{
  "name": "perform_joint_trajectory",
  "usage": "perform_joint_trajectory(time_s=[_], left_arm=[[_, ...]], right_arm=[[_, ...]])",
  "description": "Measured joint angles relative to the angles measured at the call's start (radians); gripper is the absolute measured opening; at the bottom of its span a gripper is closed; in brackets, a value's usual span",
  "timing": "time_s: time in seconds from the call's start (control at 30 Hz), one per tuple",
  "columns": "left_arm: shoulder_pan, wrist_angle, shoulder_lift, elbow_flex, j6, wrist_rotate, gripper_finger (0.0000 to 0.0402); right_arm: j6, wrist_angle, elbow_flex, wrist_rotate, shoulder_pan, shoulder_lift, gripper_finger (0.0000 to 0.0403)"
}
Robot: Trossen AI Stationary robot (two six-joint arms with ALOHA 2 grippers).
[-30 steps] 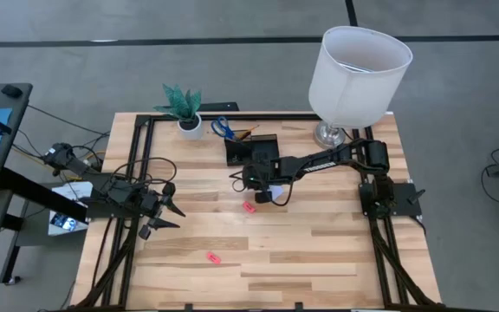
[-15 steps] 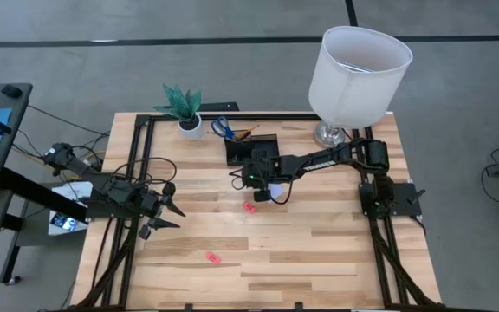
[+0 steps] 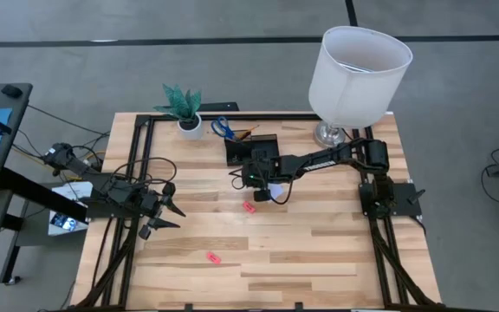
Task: Pick and place office supplies into organizer
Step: Put the black binder clip into the black desk organizer
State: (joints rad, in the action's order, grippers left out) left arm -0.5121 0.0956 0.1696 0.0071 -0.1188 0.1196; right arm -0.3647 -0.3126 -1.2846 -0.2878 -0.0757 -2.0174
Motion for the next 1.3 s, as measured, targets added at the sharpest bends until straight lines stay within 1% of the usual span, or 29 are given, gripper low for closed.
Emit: perform_joint_trajectory(time_s=[0.37, 0.6, 1.13, 1.3], left_arm=[[0.000, 0.000, 0.000, 0.000, 0.001, 0.001, 0.0163], [0.000, 0.000, 0.000, 0.000, 0.003, 0.001, 0.0163], [0.000, 0.000, 0.000, 0.000, 0.003, 0.001, 0.0163], [0.000, 0.000, 0.000, 0.000, 0.003, 0.001, 0.0163]], right_arm=[[0.006, 0.004, -0.001, -0.001, 0.000, 0.000, 0.0007], [0.042, 0.005, -0.002, 0.001, -0.005, 0.000, 0.0004], [0.044, 0.008, -0.002, -0.016, -0.004, 0.000, 0.0001], [0.044, -0.007, -0.033, -0.029, -0.001, 0.000, 0.0001]])
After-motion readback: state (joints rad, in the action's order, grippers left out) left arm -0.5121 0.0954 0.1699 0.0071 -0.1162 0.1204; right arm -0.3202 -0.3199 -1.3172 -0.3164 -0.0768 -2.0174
